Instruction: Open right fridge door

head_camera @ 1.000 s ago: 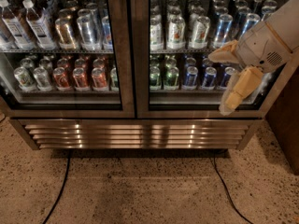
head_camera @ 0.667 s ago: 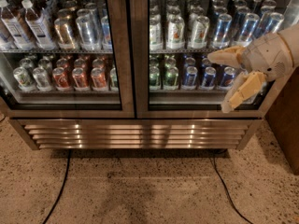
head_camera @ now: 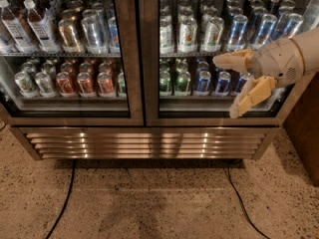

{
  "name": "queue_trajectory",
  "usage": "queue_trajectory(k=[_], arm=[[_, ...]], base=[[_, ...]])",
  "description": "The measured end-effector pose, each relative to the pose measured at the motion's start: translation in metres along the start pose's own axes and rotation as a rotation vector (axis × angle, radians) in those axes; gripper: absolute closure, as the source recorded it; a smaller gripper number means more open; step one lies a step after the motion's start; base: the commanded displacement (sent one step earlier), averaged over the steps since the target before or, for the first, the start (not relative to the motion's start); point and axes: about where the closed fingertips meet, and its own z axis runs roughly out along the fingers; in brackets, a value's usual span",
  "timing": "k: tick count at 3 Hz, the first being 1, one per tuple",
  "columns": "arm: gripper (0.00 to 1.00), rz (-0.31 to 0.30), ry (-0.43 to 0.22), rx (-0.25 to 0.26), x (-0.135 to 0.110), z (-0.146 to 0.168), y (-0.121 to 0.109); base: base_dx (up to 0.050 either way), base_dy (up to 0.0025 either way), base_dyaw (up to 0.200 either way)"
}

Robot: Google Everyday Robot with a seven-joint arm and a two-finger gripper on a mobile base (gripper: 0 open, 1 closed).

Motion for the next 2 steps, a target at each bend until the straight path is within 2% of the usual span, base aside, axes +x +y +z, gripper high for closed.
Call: queue_trajectory(k=[1, 2], arm=[[0.00, 0.008, -0.150, -0.111, -0.007, 0.012, 0.003], [0.00, -0.014, -0.501, -0.303, -0.020, 0.021, 0.002]], base=[[0.000, 0.00000, 0.000], [0.000, 0.00000, 0.000]])
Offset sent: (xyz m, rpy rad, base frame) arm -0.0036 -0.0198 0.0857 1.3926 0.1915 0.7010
